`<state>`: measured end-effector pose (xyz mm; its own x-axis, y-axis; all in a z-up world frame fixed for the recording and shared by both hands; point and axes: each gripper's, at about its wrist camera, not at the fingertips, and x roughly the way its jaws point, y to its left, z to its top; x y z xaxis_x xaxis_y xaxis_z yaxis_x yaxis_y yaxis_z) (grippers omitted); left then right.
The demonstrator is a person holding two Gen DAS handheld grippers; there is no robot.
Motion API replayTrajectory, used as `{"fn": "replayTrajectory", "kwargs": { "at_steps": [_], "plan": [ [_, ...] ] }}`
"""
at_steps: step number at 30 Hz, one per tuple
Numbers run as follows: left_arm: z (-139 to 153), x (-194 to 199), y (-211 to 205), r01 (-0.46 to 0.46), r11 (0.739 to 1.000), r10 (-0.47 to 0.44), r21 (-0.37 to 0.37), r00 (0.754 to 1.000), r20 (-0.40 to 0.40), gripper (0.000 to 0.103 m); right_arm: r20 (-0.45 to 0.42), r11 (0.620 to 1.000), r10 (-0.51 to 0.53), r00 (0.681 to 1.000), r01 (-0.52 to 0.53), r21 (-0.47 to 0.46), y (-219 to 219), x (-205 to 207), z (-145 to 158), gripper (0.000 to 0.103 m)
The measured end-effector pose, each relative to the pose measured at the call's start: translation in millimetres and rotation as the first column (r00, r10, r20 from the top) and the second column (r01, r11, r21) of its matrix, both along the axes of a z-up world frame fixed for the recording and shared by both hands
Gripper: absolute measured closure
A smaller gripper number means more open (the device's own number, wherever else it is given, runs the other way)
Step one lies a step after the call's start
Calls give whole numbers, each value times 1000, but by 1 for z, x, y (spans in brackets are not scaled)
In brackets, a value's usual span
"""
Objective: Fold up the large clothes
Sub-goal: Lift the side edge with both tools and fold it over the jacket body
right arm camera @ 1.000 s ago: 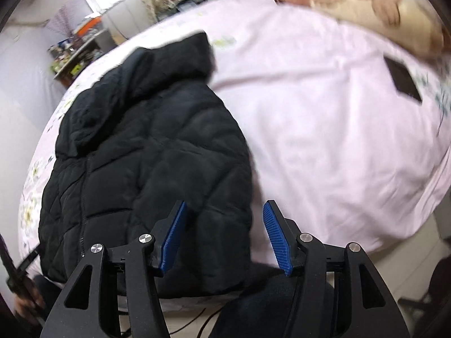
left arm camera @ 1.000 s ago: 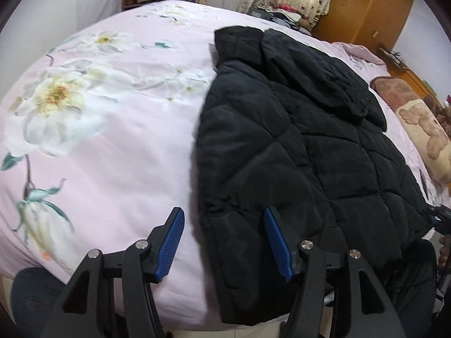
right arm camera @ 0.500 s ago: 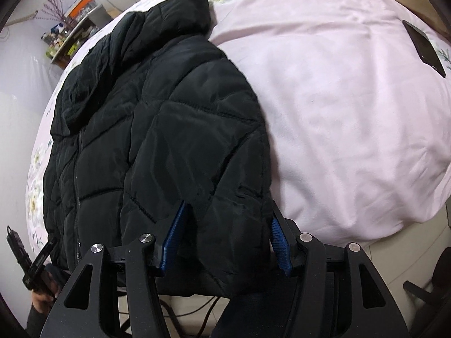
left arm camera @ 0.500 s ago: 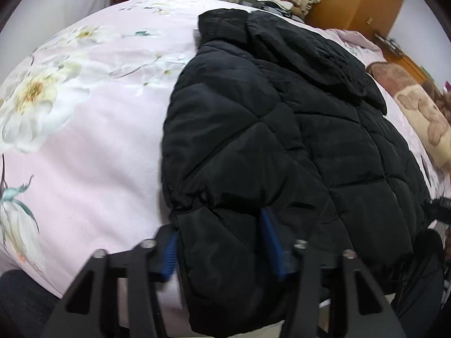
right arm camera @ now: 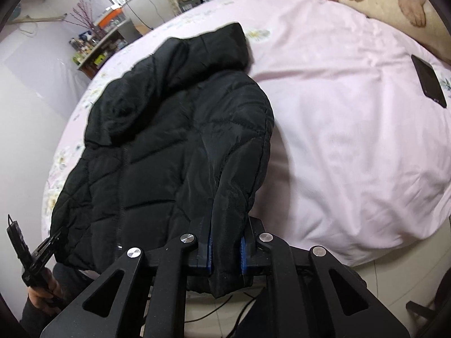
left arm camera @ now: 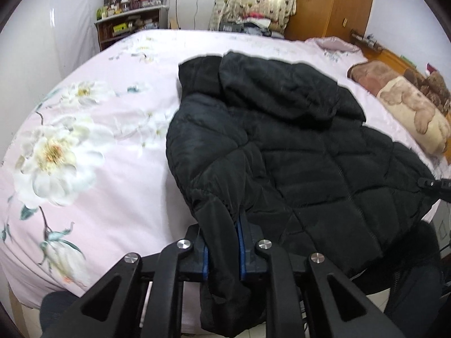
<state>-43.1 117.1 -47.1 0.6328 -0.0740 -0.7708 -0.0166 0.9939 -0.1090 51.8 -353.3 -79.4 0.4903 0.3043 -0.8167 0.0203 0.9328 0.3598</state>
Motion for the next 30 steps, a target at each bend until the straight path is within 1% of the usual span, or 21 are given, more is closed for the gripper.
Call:
{"fn": "replayTrajectory", "kwargs": {
  "at_steps": [5,8,12,18,21,24,27,30],
  "plan": [
    [30,-9,10,-10,1000,12,-26,998,61,88,45,1000,18,999,-19,18,0,-8,20,90],
    [43,-12,17,-14,999,17,-47,997,81,88,63,999,16,998,-19,40,-3,-16,30,90],
    [55,-23,26,-21,997,28,-77,995,92,89,76,997,11,997,-16,70,-13,-25,40,90],
    [70,-27,39,-27,991,41,-130,994,104,89,98,993,-12,995,1,116,-26,-38,57,90],
    [76,-14,46,-41,984,61,-173,991,117,89,124,990,-22,992,4,141,-29,-30,65,90],
    [83,3,52,-53,976,84,-209,986,143,89,159,989,-26,987,2,149,-20,-20,76,90],
    [97,19,56,-55,969,99,-241,979,176,89,199,984,-51,979,15,176,-20,5,89,90],
    [110,44,58,-56,968,107,-243,974,202,89,225,978,-83,971,36,204,-19,34,101,90]
  ]
}}
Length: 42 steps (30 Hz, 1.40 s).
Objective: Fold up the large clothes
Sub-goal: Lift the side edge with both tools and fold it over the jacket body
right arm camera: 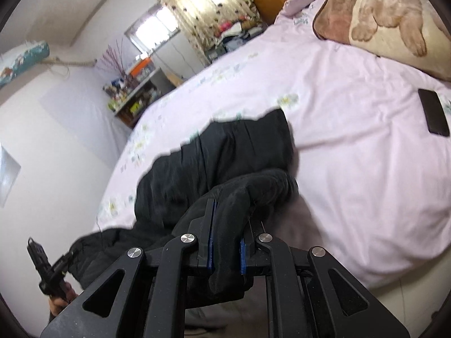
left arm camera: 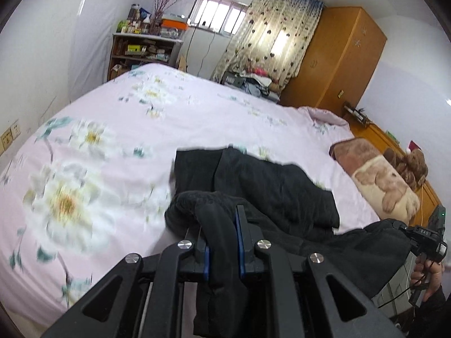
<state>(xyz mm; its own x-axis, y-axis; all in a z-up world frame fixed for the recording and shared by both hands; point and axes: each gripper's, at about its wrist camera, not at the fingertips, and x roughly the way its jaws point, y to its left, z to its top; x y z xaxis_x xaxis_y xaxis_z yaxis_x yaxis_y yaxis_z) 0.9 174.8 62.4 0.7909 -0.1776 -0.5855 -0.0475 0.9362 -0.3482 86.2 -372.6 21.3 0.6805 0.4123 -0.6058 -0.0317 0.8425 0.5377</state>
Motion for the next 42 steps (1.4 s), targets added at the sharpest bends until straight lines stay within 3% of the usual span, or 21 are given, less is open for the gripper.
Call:
{"fn": "replayTrajectory", "kwargs": {
  "at_steps": [5,9,18,22,27,33,36,39,42],
  "plan": [
    [10,59,6,-21,1000,21,-8,1000,17,88,12,1000,-16,1000,16,7,4,58,13,90],
    [2,110,10,-41,999,41,-10,999,-8,88,-16,1000,-18,1000,18,-11,11,118,12,90],
    [-66,215,20,-74,997,74,4,984,-161,88,-184,995,-23,983,6,-95,33,227,-49,89],
    [-96,242,20,-87,996,84,-1,971,-225,87,-240,993,-26,970,-3,-120,38,254,-74,87],
    [-110,258,18,-69,998,70,12,971,-230,83,-258,994,-31,966,2,-113,39,272,-92,84],
    [-105,271,26,-33,998,19,-57,973,-232,81,-221,996,4,975,-23,-81,36,277,-82,80],
    [-94,269,30,-21,995,-1,-101,977,-214,74,-192,999,26,981,-33,-37,30,274,-67,73],
    [-82,267,36,-12,985,-18,-171,984,-175,49,-176,998,58,983,-54,27,25,272,-56,51],
    [-69,264,39,-24,989,2,-145,989,-149,37,-195,992,69,978,-46,119,16,274,-52,46]
  ]
}}
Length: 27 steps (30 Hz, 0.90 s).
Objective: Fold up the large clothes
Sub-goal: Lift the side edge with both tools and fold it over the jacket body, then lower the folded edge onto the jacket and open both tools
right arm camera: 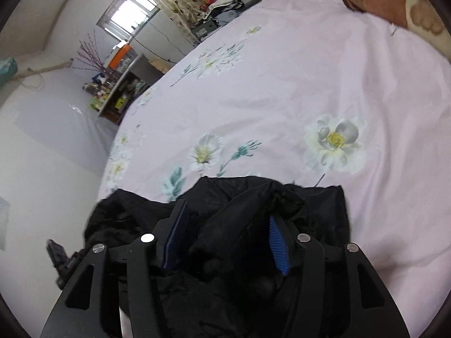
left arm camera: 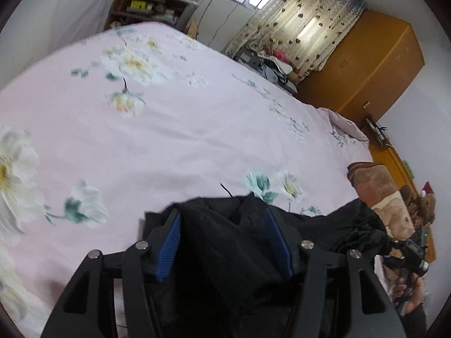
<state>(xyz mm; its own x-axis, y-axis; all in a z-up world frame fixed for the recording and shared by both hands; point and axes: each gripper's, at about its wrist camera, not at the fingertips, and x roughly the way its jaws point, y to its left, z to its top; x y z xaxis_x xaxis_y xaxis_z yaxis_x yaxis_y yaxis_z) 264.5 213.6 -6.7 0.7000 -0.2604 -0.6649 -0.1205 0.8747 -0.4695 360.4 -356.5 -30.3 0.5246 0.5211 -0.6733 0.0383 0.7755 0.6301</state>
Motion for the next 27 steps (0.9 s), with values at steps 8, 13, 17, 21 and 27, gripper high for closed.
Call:
{"fn": "replayTrajectory", "kwargs": {
  "at_steps": [8,13,17,21,27],
  "plan": [
    [29,-24,5,-37,993,28,110,996,90,23,165,984,-44,985,71,-163,-3,-33,22,41],
    [0,-18,-18,82,974,-84,209,996,2,23,145,970,36,989,0,-241,8,-45,-3,40],
    [-29,5,-22,118,973,-103,200,991,-84,23,57,966,45,997,-29,-259,2,-35,-37,40],
    [-34,21,-23,102,977,-89,188,993,-75,27,33,971,59,998,-50,-234,-1,-24,-48,40],
    [-42,47,-32,61,962,-41,266,996,-80,62,27,941,70,997,-57,-334,12,-6,-43,61]
  ]
}}
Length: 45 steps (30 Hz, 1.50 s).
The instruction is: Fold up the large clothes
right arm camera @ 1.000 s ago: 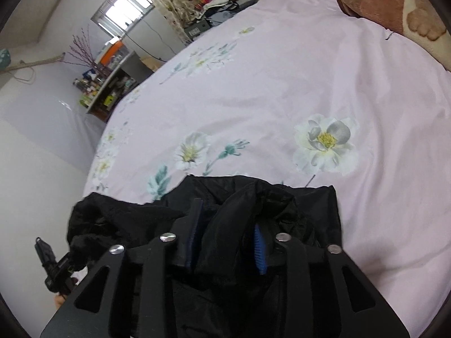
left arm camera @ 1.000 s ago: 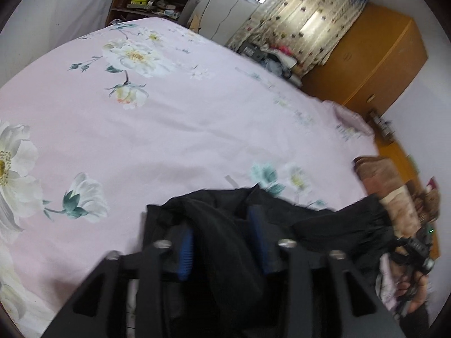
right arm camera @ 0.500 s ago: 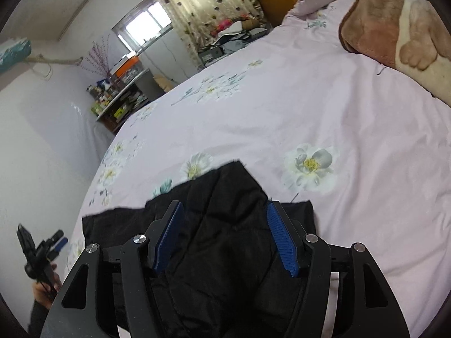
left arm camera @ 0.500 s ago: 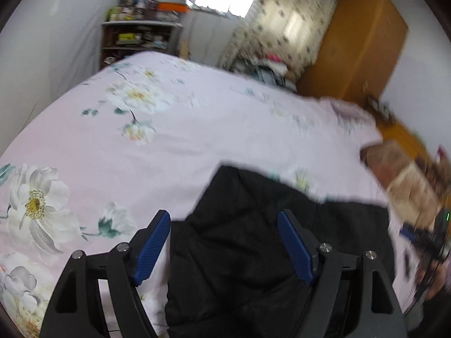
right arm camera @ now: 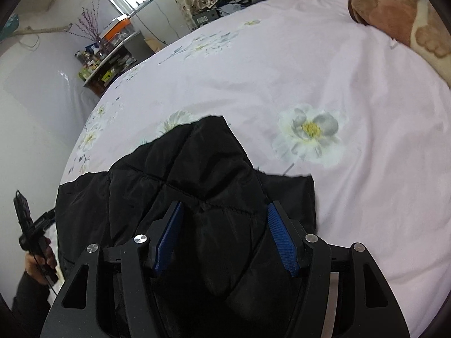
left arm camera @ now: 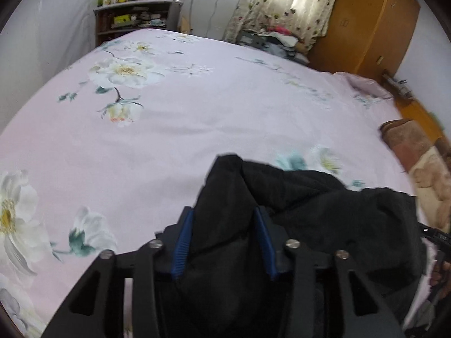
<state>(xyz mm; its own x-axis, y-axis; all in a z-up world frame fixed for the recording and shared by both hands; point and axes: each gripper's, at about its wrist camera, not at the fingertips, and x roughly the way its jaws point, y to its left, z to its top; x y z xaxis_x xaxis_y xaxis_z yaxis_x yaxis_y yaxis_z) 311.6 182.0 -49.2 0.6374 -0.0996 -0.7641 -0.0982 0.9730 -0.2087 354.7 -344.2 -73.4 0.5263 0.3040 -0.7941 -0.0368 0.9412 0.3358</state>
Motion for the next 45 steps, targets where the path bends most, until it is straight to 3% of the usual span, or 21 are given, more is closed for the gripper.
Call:
{"fn": "replayTrajectory", "kwargs": {
  "at_steps": [2,4,7,11,16,20,23,25,28,33,41,45],
  "plan": [
    [-16,9,-4,-15,999,16,52,1000,-15,62,-23,997,-30,999,28,-69,4,9,-12,65],
    [-34,16,-3,-38,998,41,50,998,-50,62,-53,992,-58,997,52,-119,6,15,-28,66],
    [-31,16,-4,-49,997,52,56,998,-45,62,-61,986,-93,994,84,-144,8,16,-40,66],
    [-6,2,-4,-34,997,34,76,999,6,62,6,970,-96,995,95,-222,15,3,-13,66],
    [40,-28,-8,-45,997,37,61,991,128,62,195,964,-37,980,86,-250,39,-36,41,66],
    [60,-49,-56,100,995,-102,18,977,190,48,262,976,73,962,-14,-219,80,-60,52,63],
    [46,-47,-107,256,965,-262,54,952,162,48,234,965,168,958,-112,-238,115,-55,34,62],
    [25,-32,-133,318,944,-327,92,940,99,48,185,954,196,963,-143,-263,129,-44,16,62],
    [-5,-2,-145,315,943,-317,110,948,6,47,136,939,161,978,-109,-327,131,-19,-8,55],
    [-24,24,-148,275,953,-276,127,961,-17,46,51,957,120,991,-101,-271,122,13,-27,53],
    [-48,25,-151,253,958,-254,136,967,-8,46,34,959,108,994,-95,-266,121,22,-52,52],
    [-41,29,-152,262,956,-258,135,965,-45,46,25,960,103,994,-93,-262,121,26,-50,52]
  ]
}}
